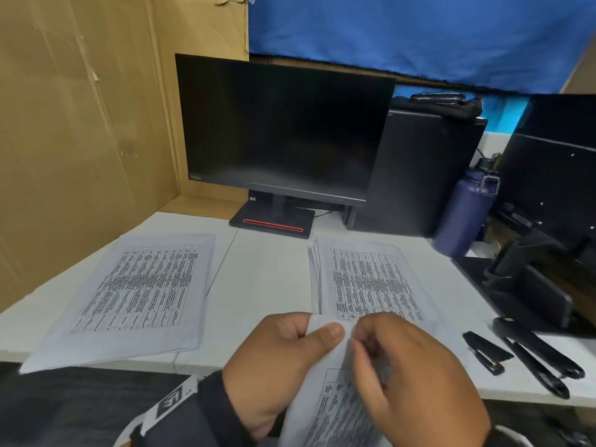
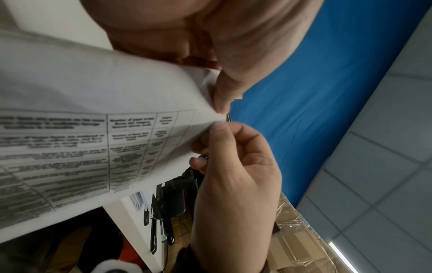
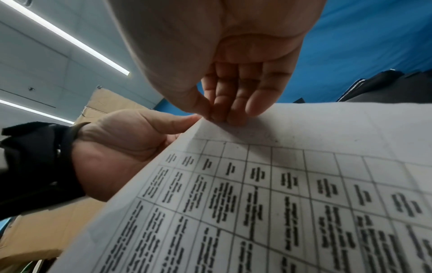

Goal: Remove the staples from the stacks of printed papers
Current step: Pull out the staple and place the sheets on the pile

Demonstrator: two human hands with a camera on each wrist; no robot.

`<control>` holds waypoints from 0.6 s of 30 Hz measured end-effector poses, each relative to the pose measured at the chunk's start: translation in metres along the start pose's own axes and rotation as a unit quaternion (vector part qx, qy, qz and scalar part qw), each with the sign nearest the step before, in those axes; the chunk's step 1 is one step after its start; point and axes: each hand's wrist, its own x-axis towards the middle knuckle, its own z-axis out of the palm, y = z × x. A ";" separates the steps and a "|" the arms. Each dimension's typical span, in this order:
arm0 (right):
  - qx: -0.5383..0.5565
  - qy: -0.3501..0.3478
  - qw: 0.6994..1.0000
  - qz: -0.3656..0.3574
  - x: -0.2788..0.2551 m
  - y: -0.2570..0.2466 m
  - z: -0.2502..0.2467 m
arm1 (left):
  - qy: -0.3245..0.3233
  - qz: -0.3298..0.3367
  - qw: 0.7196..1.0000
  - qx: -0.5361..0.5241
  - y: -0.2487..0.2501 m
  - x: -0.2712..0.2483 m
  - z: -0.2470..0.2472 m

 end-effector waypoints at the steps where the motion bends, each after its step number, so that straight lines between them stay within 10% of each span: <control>1: -0.003 -0.005 1.000 0.004 0.000 -0.001 0.000 | -0.003 0.004 1.000 0.005 -0.001 0.000 0.000; 7: 0.093 -0.095 0.978 0.162 0.001 0.000 0.001 | -0.010 0.046 0.997 0.060 -0.007 0.003 0.000; 14: 0.402 -0.157 0.814 0.388 0.016 0.005 -0.002 | -0.012 0.138 0.968 0.208 -0.005 0.000 -0.001; 18: 0.376 -0.146 0.847 0.346 0.013 0.005 -0.001 | -0.006 0.159 0.959 0.236 -0.005 -0.001 0.002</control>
